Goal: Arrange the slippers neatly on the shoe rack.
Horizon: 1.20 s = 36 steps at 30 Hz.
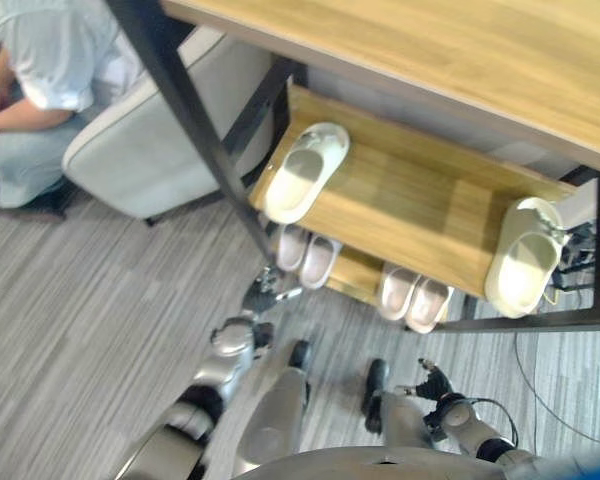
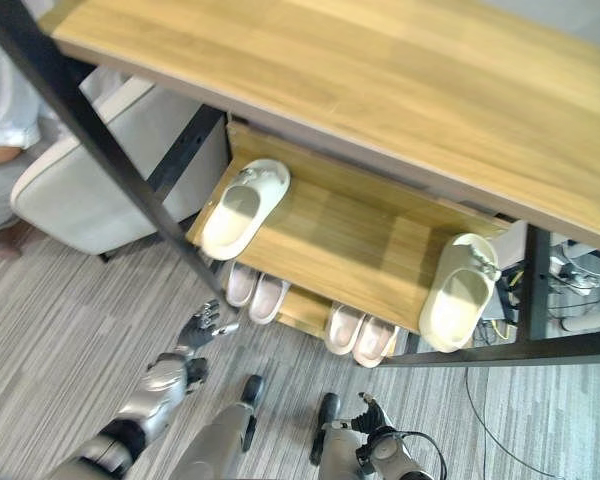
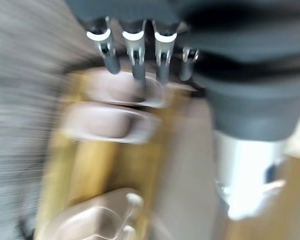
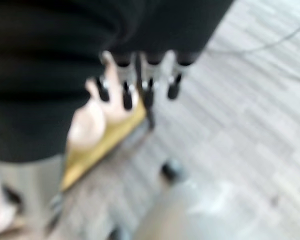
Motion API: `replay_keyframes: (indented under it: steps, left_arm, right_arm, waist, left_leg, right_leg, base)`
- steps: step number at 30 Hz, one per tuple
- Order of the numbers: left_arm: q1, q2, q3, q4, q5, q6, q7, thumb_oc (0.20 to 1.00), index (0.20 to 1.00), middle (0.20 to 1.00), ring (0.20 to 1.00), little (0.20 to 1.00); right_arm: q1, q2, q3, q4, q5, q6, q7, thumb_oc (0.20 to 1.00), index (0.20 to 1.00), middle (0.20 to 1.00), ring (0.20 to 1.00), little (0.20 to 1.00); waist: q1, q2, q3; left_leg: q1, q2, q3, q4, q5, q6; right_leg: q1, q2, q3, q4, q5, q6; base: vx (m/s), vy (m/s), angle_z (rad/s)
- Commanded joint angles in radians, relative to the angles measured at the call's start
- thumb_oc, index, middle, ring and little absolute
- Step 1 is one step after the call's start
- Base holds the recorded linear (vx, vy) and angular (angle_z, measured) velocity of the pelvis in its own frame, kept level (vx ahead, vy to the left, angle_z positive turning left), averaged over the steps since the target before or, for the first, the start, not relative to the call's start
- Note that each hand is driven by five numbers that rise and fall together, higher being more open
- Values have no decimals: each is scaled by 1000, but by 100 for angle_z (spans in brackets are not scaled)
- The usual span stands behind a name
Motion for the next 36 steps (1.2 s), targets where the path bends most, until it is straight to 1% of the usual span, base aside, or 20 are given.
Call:
replay_keyframes:
  steps: [1,2,3,4,6,11,13,14,15,19,21,24,25,26,30,31,32,33,34,36]
  left_arm:
    - [80,26,23,-49,-99,-4,-125,1000,1000,1000,1000,1000]
    - [136,92,45,-224,-170,22,-194,1000,1000,1000,1000,1000]
    - [170,105,63,-216,-95,8,-176,1000,1000,1000,1000,1000]
    - [204,121,68,-249,-85,10,-194,1000,1000,1000,1000,1000]
    - [243,139,95,-333,-133,20,-228,1000,1000,1000,1000,1000]
    - [250,118,88,-352,-133,27,-241,1000,1000,1000,1000,1000]
    - [231,88,56,-345,-132,40,-251,1000,1000,1000,1000,1000]
    - [230,88,55,-344,-132,39,-251,1000,1000,1000,1000,1000]
    - [210,73,29,-332,-112,42,-257,1000,1000,1000,1000,1000]
    - [188,66,5,-332,-73,35,-255,1000,1000,1000,1000,1000]
    - [136,48,-42,-313,4,22,-239,1000,1000,1000,1000,1000]
    - [82,41,-94,-314,66,12,-235,1000,1000,1000,1000,1000]
    - [82,41,-95,-314,66,12,-235,1000,1000,1000,1000,1000]
    - [62,46,-110,-324,88,8,-229,1000,1000,1000,1000,1000]
    - [32,39,-121,-326,152,-6,-202,1000,1000,1000,1000,1000]
    - [12,33,-121,-332,199,-20,-174,1000,1000,1000,1000,1000]
    - [11,32,-123,-331,200,-20,-173,1000,1000,1000,1000,1000]
    - [-19,17,-120,-318,266,-33,-127,1000,1000,1000,1000,1000]
    - [-19,17,-120,-318,266,-33,-127,1000,1000,1000,1000,1000]
    - [-49,-6,-124,-303,327,-45,-80,1000,1000,1000,1000,1000]
  right_arm:
    - [86,-16,-11,19,-35,4,26,1000,1000,1000,1000,1000]
    - [93,-22,-22,20,-31,17,37,1000,1000,1000,1000,1000]
    - [87,-13,-26,43,-35,30,33,1000,1000,1000,1000,1000]
    - [86,-13,-30,54,-42,31,37,1000,1000,1000,1000,1000]
    - [96,-17,-45,62,-47,32,42,1000,1000,1000,1000,1000]
    - [113,-8,-39,68,-56,40,49,1000,1000,1000,1000,1000]
    - [102,2,-27,83,-67,55,56,1000,1000,1000,1000,1000]
    - [102,1,-27,83,-67,56,56,1000,1000,1000,1000,1000]
    - [100,6,-15,80,-74,59,62,1000,1000,1000,1000,1000]
    - [97,9,-6,78,-82,61,63,1000,1000,1000,1000,1000]
    - [93,13,3,72,-83,64,62,1000,1000,1000,1000,1000]
    - [91,13,10,60,-88,65,63,1000,1000,1000,1000,1000]
    - [91,13,10,60,-88,65,63,1000,1000,1000,1000,1000]
    - [99,15,14,45,-87,61,61,1000,1000,1000,1000,1000]
    - [122,20,16,31,-85,56,55,1000,1000,1000,1000,1000]
    - [133,24,13,24,-82,52,49,1000,1000,1000,1000,1000]
    - [134,24,12,23,-82,52,49,1000,1000,1000,1000,1000]
    - [147,29,10,16,-74,47,41,1000,1000,1000,1000,1000]
    - [147,29,10,16,-74,47,41,1000,1000,1000,1000,1000]
    - [159,34,6,8,-65,44,32,1000,1000,1000,1000,1000]
  waist:
    - [22,57,-56]
    - [26,63,-64]
    - [29,63,-72]
    - [30,63,-77]
    - [29,64,-100]
    - [24,65,-115]
    - [19,71,-129]
    - [20,72,-127]
    - [12,76,-137]
    - [5,82,-143]
    - [-13,91,-146]
    - [-32,100,-155]
    - [-32,100,-155]
    - [-43,103,-159]
    - [-54,104,-164]
    - [-61,102,-165]
    - [-60,102,-164]
    - [-67,100,-164]
    - [-67,100,-164]
    - [-73,99,-162]
  left_leg:
    - [60,51,85,-167,80,-38]
    - [81,51,87,-177,80,-35]
    - [94,53,90,-185,79,-37]
    - [116,55,96,-198,79,-39]
    - [165,58,102,-230,77,-37]
    - [223,61,114,-260,74,-37]
    - [255,63,119,-274,71,-38]
    - [257,63,119,-276,72,-38]
    - [278,65,127,-290,71,-40]
    - [299,67,132,-305,73,-41]
    - [320,70,139,-322,77,-43]
    - [330,71,147,-333,79,-46]
    - [330,71,147,-333,79,-46]
    - [336,72,153,-336,78,-46]
    - [340,75,156,-338,76,-45]
    - [344,75,160,-337,75,-44]
    - [345,75,160,-337,75,-44]
    - [346,76,161,-338,74,-43]
    - [346,76,161,-338,74,-43]
    - [349,76,164,-339,73,-42]
  right_leg:
    - [5,35,31,111,-88,30]
    - [26,36,29,99,-86,32]
    - [40,37,29,84,-84,34]
    - [61,39,30,67,-82,38]
    - [110,43,35,25,-73,45]
    - [168,53,46,-18,-66,47]
    - [198,58,50,-41,-64,46]
    - [200,58,50,-42,-64,45]
    - [215,59,53,-53,-63,45]
    - [229,61,58,-62,-62,44]
    - [239,62,65,-66,-64,43]
    - [244,64,70,-71,-62,42]
    - [244,64,70,-71,-62,42]
    - [245,64,75,-72,-61,42]
    - [245,65,86,-74,-60,40]
    - [247,66,90,-74,-61,40]
    - [247,66,90,-74,-61,40]
    - [247,67,93,-74,-61,39]
    - [247,67,93,-74,-61,39]
    - [246,67,96,-74,-60,39]
  base:
    - [43,-10,-4]
    - [67,-23,-9]
    - [73,-22,-13]
    - [54,-31,0]
    - [71,-38,-7]
    - [39,-29,-12]
    - [32,-31,-5]
    - [42,-35,-4]
    - [19,-17,-10]
    - [16,-15,-13]
    - [1,-25,-7]
    - [-2,-7,-1]
    - [-8,-34,-6]
    - [-4,-35,-8]
    - [-8,-37,-9]
    - [-2,-19,-6]
    - [-7,-43,-5]
    - [-6,-24,-3]
    - [-8,-36,-2]
    - [-4,-27,-4]
